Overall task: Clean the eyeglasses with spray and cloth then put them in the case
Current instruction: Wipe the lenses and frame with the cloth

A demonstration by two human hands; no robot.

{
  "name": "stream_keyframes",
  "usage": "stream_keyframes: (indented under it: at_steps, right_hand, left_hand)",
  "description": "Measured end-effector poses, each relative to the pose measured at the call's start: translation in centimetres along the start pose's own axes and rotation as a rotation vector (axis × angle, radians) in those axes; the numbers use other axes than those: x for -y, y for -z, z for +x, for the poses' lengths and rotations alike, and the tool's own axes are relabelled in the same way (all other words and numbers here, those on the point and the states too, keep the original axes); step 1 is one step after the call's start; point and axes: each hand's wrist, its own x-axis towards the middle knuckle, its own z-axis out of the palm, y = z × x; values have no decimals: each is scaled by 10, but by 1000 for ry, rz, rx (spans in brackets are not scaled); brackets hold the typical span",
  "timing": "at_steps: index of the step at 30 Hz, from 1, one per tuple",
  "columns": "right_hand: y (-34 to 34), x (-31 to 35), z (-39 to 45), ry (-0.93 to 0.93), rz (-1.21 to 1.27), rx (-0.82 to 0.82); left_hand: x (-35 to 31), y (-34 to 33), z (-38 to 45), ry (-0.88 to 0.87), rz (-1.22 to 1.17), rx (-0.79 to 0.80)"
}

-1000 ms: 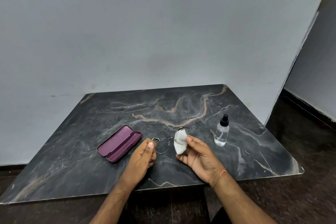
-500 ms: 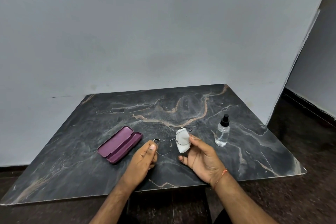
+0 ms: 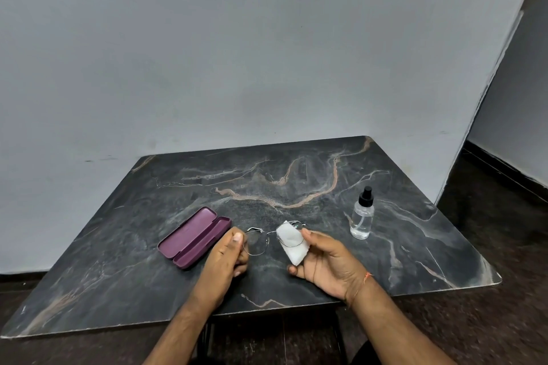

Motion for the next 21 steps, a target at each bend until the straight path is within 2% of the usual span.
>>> stream_keyframes:
  at_steps: [4, 7, 15, 21]
  right_hand:
    - [0, -1, 2, 34, 57, -137]
    - [2, -1, 5, 69, 113, -180]
    - [2, -1, 4, -2, 52, 5]
    - [3, -2, 6, 19, 99, -52]
  left_hand:
    - [-1, -1, 0, -1, 7, -2]
    - [0, -2, 0, 2, 16, 12]
    - [3, 0, 1, 17, 33, 46]
    - [2, 1, 0, 14, 10, 33]
